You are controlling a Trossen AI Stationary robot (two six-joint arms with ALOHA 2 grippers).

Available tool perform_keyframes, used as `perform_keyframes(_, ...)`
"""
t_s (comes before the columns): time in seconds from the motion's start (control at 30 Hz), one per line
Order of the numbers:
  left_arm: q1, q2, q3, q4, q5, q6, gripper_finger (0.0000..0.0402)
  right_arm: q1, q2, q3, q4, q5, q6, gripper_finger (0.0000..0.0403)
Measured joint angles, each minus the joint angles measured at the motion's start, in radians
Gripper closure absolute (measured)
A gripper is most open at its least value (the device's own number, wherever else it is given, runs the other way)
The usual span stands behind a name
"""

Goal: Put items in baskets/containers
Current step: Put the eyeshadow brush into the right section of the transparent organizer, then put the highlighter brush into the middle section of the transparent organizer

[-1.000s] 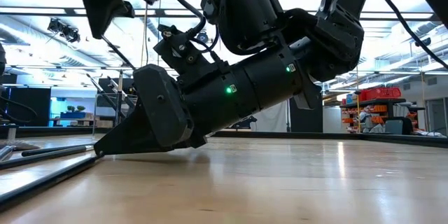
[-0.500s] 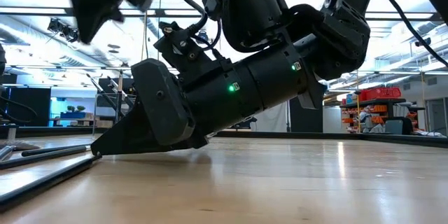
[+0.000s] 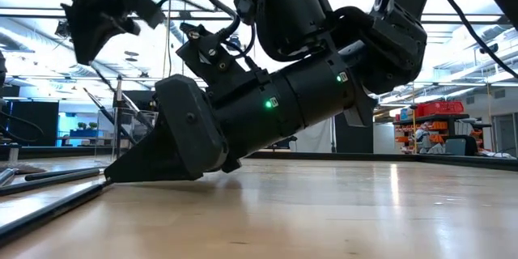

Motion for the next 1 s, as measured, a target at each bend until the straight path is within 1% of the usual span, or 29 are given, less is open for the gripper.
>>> perform_keyframes(0.1,0.018,0.006,0.009,0.013,0.006,0.040,0.0383,-0.014,0.001,0.000,0.007,-0.005,-0.005,0.0174)
perform_keyframes(0.2,0.048,0.035,0.010,0.002,0.008,0.043,0.0386,-0.028,0.001,0.000,0.017,-0.008,-0.005,0.0174)
perform_keyframes(0.27,0.063,0.056,0.010,0.001,0.000,0.050,0.0382,-0.032,0.001,0.000,0.017,-0.006,0.000,0.0174)
perform_keyframes(0.37,0.078,0.084,0.009,0.037,-0.014,0.078,0.0360,-0.033,0.001,0.000,0.017,-0.007,0.007,0.0174)
perform_keyframes(0.47,0.079,0.092,0.010,0.052,-0.050,0.086,0.0330,-0.031,0.001,0.000,0.018,-0.007,0.008,0.0174)
perform_keyframes(0.53,0.079,0.094,0.009,0.061,-0.070,0.079,0.0310,-0.027,0.001,0.000,0.023,-0.006,0.022,0.0174)
perform_keyframes(0.63,0.073,0.093,0.016,0.043,-0.069,0.045,0.0287,-0.022,0.001,0.000,0.026,-0.001,0.025,0.0174)
perform_keyframes(0.77,0.039,0.093,0.057,-0.009,-0.045,-0.075,0.0275,-0.005,0.001,0.000,0.044,0.000,-0.004,0.0174)
perform_keyframes(0.9,-0.034,0.068,0.130,-0.005,0.026,-0.091,0.0280,0.018,0.001,0.000,0.084,0.000,-0.056,0.0174)
perform_keyframes(0.97,-0.091,0.044,0.170,-0.004,0.010,-0.106,0.0283,0.029,0.001,0.000,0.094,-0.001,-0.074,0.0174)
perform_keyframes(1.0,-0.120,0.030,0.189,-0.002,-0.024,-0.117,0.0284,0.034,0.001,0.000,0.099,-0.007,-0.075,0.0174)
